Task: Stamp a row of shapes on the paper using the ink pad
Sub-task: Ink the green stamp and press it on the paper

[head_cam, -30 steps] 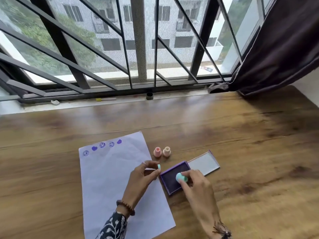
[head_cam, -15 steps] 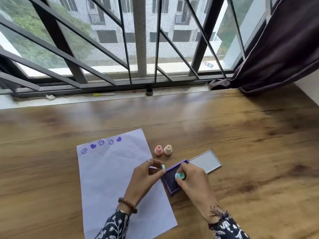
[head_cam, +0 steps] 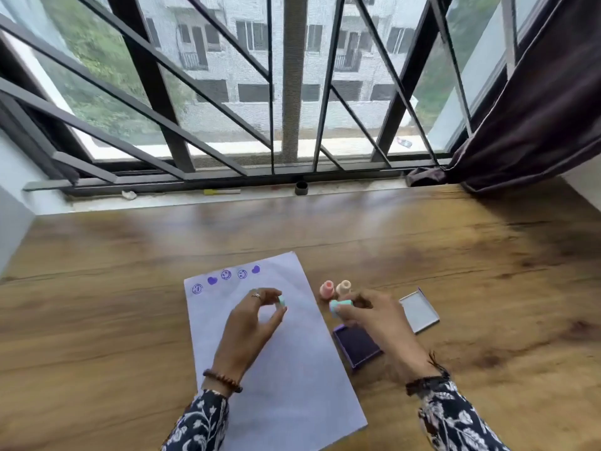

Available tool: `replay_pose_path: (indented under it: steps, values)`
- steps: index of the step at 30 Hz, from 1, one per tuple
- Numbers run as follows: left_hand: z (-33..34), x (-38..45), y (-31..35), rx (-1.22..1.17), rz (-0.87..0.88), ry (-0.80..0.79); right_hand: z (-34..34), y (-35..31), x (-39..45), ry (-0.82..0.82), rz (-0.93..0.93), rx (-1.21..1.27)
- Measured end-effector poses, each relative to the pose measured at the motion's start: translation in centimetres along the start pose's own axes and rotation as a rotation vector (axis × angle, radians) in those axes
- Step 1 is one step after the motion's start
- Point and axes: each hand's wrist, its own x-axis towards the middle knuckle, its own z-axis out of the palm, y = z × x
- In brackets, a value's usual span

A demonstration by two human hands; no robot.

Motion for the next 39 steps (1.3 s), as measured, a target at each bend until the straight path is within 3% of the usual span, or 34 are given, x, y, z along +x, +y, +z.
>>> replay_pose_path:
  steps: [4, 15, 21, 30, 39]
  values:
    - [-3.1, 0.5, -2.4, 0.045, -0.051, 0.036, 5.4, -2.7, 1.7, 0.069, -0.039, 0.174]
    - [-4.5, 1.2, -5.5, -0.190, -0.167, -0.079, 13.3, -3.4, 7.4, 0.300, -0.257, -0.353]
    - [-5.2, 1.5, -6.1, -0.282, -0.160, -0.130, 13.9, -3.8, 7.6, 0.260, -0.314, -0.593]
    - [-5.9, 1.7, -6.7, -0.355, -0.145, -0.183, 13.4, -6.1, 9.7, 0.105, -0.193, -0.747]
    - [-5.8, 1.7, -6.4, -0.311, -0.150, -0.195, 12.1, -6.8, 10.5, -0.006, -0.171, -0.665]
